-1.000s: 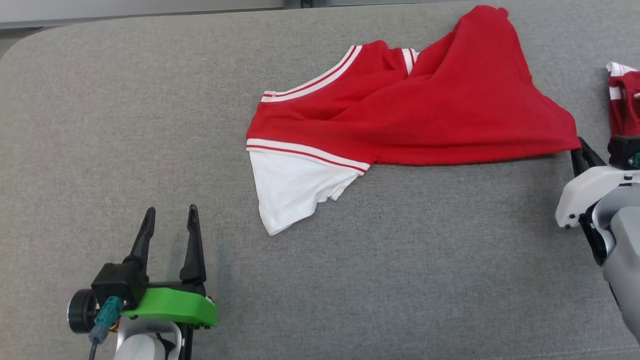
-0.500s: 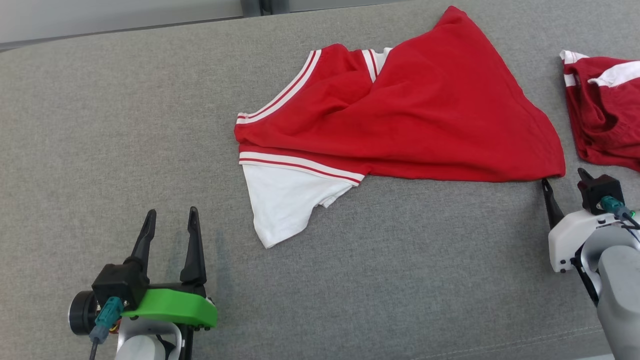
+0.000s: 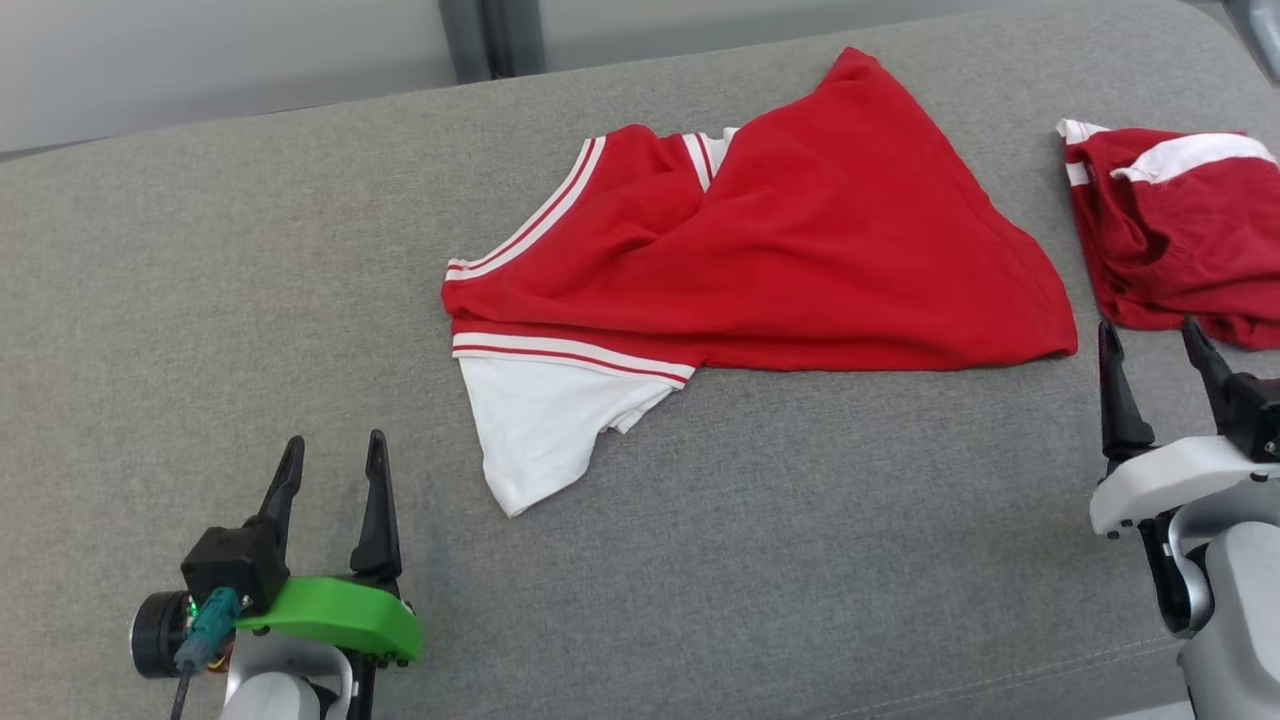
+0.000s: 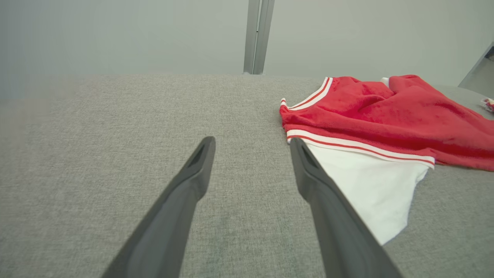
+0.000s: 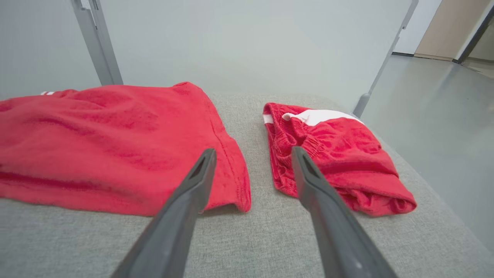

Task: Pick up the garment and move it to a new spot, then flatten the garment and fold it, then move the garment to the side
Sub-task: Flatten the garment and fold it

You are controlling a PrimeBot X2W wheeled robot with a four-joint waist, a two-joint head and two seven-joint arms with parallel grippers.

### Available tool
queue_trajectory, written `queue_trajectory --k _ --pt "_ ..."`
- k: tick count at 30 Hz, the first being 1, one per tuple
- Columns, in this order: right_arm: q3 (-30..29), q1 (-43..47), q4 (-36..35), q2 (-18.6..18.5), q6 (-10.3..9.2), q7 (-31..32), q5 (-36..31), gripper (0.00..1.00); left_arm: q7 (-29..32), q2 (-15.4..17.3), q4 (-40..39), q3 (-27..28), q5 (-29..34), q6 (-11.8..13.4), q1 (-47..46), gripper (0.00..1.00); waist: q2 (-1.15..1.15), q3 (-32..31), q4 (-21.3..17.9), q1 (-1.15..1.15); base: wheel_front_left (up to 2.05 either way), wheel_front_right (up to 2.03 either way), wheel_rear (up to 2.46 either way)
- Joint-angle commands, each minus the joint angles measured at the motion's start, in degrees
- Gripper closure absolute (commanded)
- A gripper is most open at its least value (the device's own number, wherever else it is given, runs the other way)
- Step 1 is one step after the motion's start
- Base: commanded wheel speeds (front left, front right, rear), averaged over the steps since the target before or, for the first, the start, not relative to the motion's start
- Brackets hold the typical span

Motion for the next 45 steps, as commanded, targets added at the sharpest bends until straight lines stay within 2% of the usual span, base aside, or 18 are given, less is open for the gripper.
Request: queue_trajectory --k 1,6,13,22,27,28,29,30,31,33,39,45 --pt "-0.31 1.11 -1.94 0.46 -0.08 -0.14 0.91 0.00 0.55 0.12 0.93 -0.30 -0.44 -0.54 -1.80 0.00 0.00 -0.57 -1.39 0.00 0.00 0.00 0.00" --pt "0.07 2.05 -6.94 2.48 -0.08 0.06 2.20 0.00 3.02 -0.38 5.90 -2.02 -0.79 -1.99 -6.24 0.00 0.00 0.20 -2.88 0.00 0.00 0.00 0.00" --pt "2.21 1.32 -9.56 4.48 -0.08 0.19 2.19 0.00 5.99 -0.75 14.29 -4.49 0.21 -3.49 -13.61 0.00 0.00 2.25 -5.05 0.00 0.00 0.00 0.00" --pt "3.95 -0.07 -10.87 5.09 -0.08 0.09 1.39 0.00 8.54 -0.90 22.89 -3.62 -0.87 -1.52 -20.37 0.00 0.00 4.02 -6.88 0.00 0.00 0.00 0.00" --pt "4.20 -0.20 -11.43 5.06 -0.08 0.04 1.07 0.00 12.43 -0.52 26.88 -4.35 -0.33 -0.52 -23.14 0.00 0.00 4.52 -7.33 0.00 0.00 0.00 0.00" --pt "4.15 -0.14 -11.57 5.11 -0.08 0.02 0.95 0.00 13.06 -0.54 27.34 -4.62 -0.25 -0.54 -23.36 0.18 0.00 4.58 -7.34 0.00 0.00 0.00 0.00" --pt "4.08 -0.06 -11.71 5.18 -0.08 0.01 0.90 0.00 13.42 -0.57 27.56 -4.78 -0.21 -0.59 -23.57 0.55 0.00 4.62 -7.33 0.00 0.00 0.00 0.00" --pt "3.99 0.06 -11.88 5.26 -0.08 0.00 0.87 0.00 13.59 -0.64 27.70 -5.07 -0.15 -0.78 -23.73 0.85 0.00 4.65 -7.29 0.00 0.00 0.00 0.00" --pt "3.89 0.18 -11.99 5.29 -0.08 0.00 0.80 0.00 13.82 -0.68 27.81 -5.35 -0.03 -0.95 -23.76 1.00 0.00 4.65 -7.22 0.00 0.00 0.00 0.00" --pt "3.54 0.36 -12.13 5.33 -0.08 -0.03 0.67 0.00 12.70 -0.71 27.32 -5.68 0.12 -1.19 -23.85 1.00 0.00 4.64 -6.91 0.00 0.00 0.00 0.00" --pt "2.07 1.50 -12.49 5.59 -0.08 -0.08 0.09 0.00 7.00 -0.23 23.94 -3.67 -1.14 0.61 -21.99 1.00 0.00 4.01 -4.84 0.00 0.00 0.00 0.00" --pt "1.17 2.20 -12.72 5.64 -0.08 -0.07 0.06 0.00 7.87 2.20 20.94 -1.76 -2.49 1.42 -18.78 1.00 0.00 3.43 -2.50 0.00 0.00 0.00 0.00"
